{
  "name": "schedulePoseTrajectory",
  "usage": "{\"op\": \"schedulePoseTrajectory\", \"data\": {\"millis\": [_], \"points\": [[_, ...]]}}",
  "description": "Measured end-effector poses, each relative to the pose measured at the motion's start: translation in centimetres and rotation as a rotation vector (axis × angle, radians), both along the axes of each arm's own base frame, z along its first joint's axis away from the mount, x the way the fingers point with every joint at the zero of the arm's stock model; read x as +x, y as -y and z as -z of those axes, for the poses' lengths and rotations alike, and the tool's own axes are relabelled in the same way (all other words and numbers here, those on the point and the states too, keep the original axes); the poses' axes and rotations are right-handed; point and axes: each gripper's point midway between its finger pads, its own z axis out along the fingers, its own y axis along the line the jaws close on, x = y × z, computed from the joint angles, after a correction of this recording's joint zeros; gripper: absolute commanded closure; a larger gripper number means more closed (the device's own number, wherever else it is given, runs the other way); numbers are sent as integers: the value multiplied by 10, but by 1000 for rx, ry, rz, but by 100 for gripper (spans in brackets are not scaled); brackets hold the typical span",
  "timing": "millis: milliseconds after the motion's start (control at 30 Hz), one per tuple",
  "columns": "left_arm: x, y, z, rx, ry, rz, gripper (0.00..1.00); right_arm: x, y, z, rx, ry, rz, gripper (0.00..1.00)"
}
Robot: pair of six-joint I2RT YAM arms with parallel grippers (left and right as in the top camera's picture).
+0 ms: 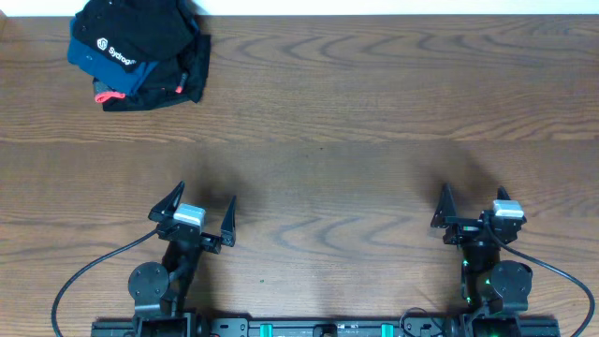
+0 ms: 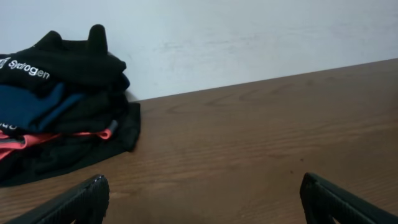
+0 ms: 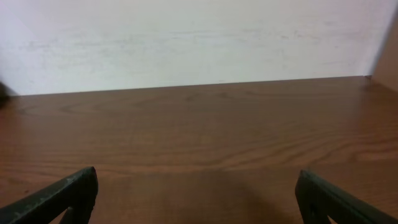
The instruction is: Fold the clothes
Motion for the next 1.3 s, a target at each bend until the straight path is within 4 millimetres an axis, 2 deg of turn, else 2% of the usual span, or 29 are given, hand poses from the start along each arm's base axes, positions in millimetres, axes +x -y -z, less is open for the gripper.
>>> {"op": "schedulePoseTrajectory", "data": {"millis": [1300], "points": [[-1,0,2,0,-21,-3,2,0,0,0,0,0,0,1]]}}
